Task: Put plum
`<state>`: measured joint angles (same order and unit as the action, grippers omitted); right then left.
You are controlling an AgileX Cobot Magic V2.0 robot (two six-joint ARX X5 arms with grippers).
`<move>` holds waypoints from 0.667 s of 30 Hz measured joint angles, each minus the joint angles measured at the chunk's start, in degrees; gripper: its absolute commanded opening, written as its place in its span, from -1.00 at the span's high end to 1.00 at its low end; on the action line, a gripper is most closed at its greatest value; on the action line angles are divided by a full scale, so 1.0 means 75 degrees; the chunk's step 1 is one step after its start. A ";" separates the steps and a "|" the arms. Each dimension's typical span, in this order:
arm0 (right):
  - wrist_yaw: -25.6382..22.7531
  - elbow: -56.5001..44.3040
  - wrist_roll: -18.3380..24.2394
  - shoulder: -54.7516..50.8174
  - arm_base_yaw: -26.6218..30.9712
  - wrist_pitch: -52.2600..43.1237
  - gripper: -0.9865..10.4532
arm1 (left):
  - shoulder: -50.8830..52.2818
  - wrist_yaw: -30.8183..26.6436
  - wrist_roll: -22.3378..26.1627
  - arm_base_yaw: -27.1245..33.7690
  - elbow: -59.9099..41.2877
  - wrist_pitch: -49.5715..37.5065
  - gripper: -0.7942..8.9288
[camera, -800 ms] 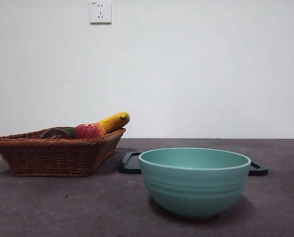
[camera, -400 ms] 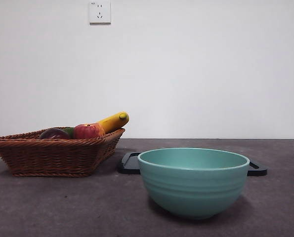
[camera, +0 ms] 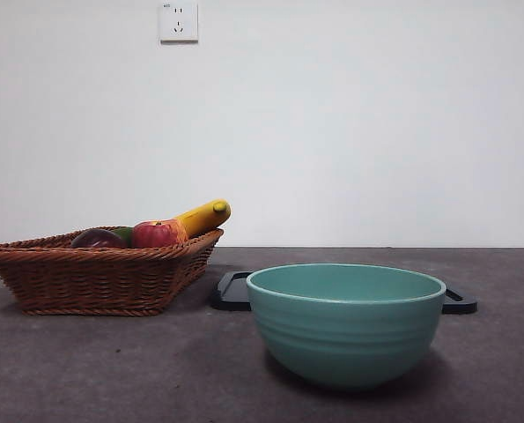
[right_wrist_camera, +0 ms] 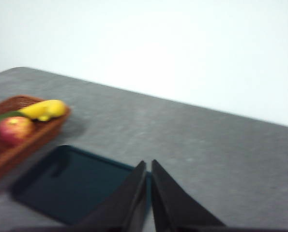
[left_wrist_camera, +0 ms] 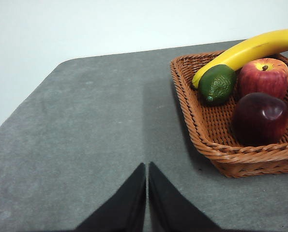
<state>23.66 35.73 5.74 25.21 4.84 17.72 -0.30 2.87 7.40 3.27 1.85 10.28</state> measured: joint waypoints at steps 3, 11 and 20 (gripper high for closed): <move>-0.0356 -0.0898 0.0105 -0.0606 0.0265 -0.0682 0.81 | 0.0000 0.0000 0.0000 0.0000 0.0000 0.0000 0.82; -0.1212 -0.2809 0.0204 -0.2060 0.0361 -0.1886 0.81 | 0.0000 0.0000 0.0000 0.0000 0.0000 0.0003 0.82; -0.1224 -0.4007 0.0178 -0.3010 0.0350 -0.2439 0.81 | 0.0000 0.0000 0.0000 0.0000 0.0000 0.0000 0.82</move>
<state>14.48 5.67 7.07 2.63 7.46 -0.58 -0.30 2.87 7.40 3.27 1.85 10.28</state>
